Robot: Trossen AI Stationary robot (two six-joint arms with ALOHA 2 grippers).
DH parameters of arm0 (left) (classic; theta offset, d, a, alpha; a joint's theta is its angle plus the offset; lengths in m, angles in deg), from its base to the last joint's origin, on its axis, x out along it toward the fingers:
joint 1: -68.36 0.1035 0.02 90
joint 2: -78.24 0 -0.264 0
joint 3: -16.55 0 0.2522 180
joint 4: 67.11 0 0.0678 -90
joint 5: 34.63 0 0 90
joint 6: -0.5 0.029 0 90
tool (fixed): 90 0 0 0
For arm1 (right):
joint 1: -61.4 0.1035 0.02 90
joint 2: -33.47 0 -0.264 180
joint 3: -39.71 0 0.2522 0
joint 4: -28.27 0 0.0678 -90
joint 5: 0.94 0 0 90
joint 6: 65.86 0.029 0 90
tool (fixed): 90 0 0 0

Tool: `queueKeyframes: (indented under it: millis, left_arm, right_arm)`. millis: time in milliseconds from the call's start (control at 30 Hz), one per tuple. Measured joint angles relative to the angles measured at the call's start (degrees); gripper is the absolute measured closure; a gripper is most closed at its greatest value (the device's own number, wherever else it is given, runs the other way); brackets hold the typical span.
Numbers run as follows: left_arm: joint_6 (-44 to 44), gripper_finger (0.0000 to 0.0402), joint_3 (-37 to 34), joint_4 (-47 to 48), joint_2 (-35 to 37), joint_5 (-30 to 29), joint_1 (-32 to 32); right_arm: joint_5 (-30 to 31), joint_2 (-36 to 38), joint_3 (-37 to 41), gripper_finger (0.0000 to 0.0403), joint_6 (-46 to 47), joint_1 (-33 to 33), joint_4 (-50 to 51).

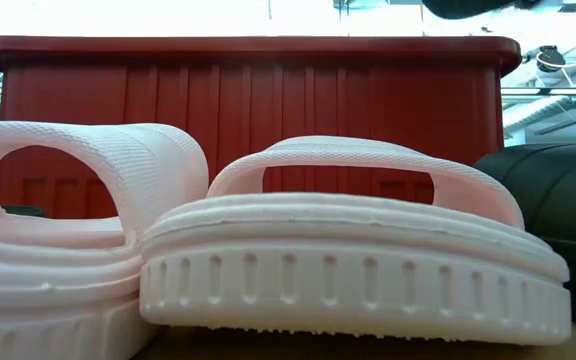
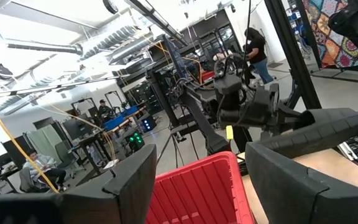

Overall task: Pick and place slides into bin
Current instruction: Put the black slide into the red container

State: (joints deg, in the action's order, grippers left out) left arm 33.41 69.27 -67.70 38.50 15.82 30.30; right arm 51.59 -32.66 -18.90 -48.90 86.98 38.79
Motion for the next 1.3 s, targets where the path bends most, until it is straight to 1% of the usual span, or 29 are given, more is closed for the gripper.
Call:
queueKeyframes:
  millis: [67, 200, 300, 500, 667, 933, 1167, 1300]
  left_arm:
    - [0.0, 0.0149, 0.0, 0.0, 0.0, -0.02, 0.0]
    - [0.0, 0.0149, 0.0, 0.0, 0.01, 0.0, 0.0]
    - [0.0, 0.0149, 0.0, 0.0, 0.0, 0.0, 0.0]
    - [0.04, 0.0149, 0.0, 0.0, 0.02, -0.01, 0.0]
    - [0.06, 0.0149, 0.0, 0.02, 0.01, 0.0, 0.0]
    - [0.15, 0.0149, 0.0, 0.02, 0.01, -0.02, 0.0]
    - [0.13, 0.0149, 0.0, 0.02, 0.02, -0.02, 0.0]
    - [0.41, 0.0149, 0.0, 0.04, 0.01, -0.02, 0.0]
  right_arm:
    - [0.51, -0.01, -2.59, 0.0399, -3.5, -0.48, 4.22]
    - [4.79, 0.0, -8.69, 0.0397, -9.97, -1.59, 14.6]
    - [7.76, 0.0, -12.94, 0.0397, -13.38, -2.87, 22.41]
    - [12.31, 0.0, -20.32, 0.0397, -19.31, -7.24, 33.48]
    - [12.38, 0.0, -24.18, 0.0397, -22.28, -12.71, 40.11]
    - [11.86, -0.02, -29.05, 0.0397, -24.52, -22.26, 49.99]
    - [7.72, -0.02, -34.64, 0.0397, -27.44, -30.41, 55.26]
    - [7.17, -0.4, -37.29, 0.0397, -30.18, -34.98, 60.07]
